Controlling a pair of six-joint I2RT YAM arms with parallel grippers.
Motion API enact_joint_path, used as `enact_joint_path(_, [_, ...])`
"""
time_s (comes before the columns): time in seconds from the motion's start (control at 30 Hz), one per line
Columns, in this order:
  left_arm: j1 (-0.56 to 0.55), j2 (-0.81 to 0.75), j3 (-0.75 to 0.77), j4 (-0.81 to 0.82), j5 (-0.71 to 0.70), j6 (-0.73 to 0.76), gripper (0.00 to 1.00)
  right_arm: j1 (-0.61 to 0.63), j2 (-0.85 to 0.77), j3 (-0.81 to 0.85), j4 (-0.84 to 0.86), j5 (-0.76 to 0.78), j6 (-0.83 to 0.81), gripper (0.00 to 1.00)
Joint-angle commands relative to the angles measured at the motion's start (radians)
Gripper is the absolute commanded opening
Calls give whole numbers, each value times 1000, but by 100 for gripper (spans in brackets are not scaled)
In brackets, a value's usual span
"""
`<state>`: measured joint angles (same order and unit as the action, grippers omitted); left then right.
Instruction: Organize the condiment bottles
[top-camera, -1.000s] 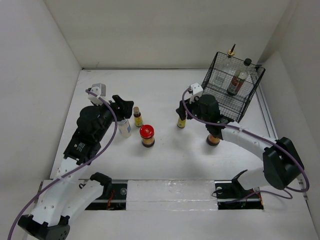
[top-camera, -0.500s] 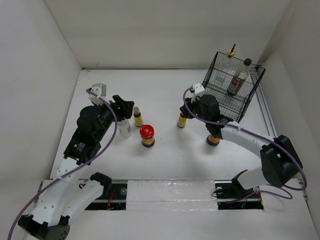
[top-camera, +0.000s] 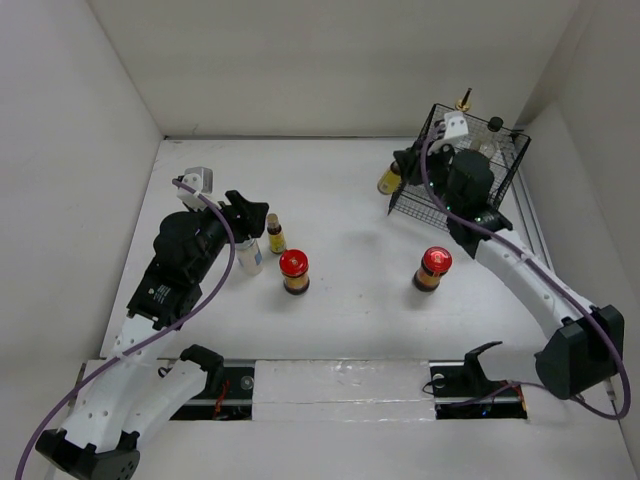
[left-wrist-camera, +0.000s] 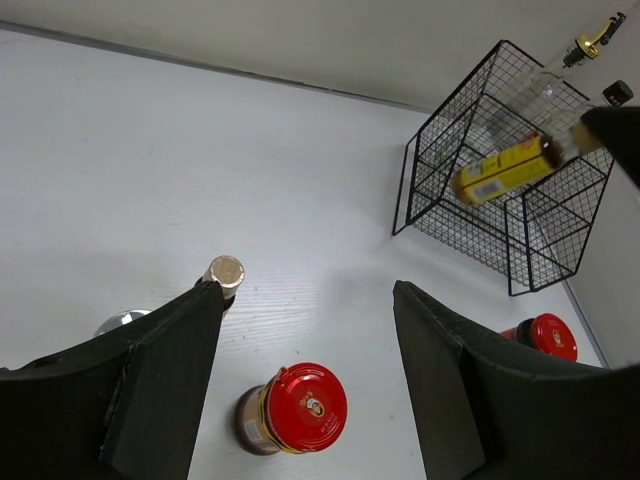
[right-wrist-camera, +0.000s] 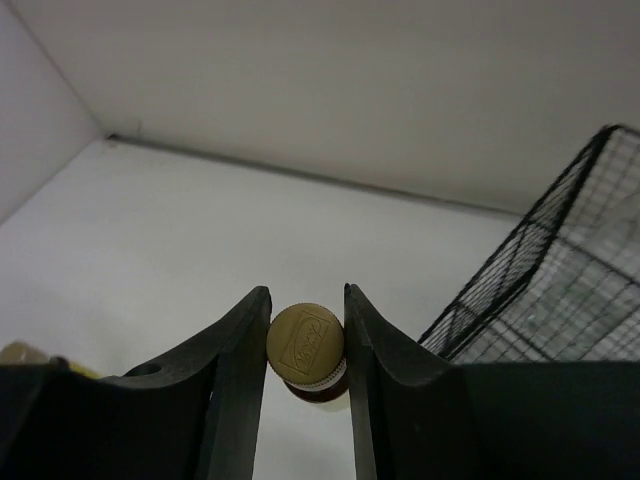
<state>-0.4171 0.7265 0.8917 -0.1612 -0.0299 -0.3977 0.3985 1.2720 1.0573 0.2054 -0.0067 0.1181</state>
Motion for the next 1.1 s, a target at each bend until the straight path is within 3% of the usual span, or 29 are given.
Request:
enact_joint_path(0.0, [3, -12, -5, 43, 16, 13, 64, -78, 16, 107, 66, 23, -44, 18])
enact_joint_path(0.4, [3, -12, -5, 43, 7, 13, 64, -283, 228, 362, 32, -35, -74, 18])
enact_joint_path(1.07, [3, 7, -5, 43, 16, 22, 64, -286, 408, 240, 164, -6, -54, 18])
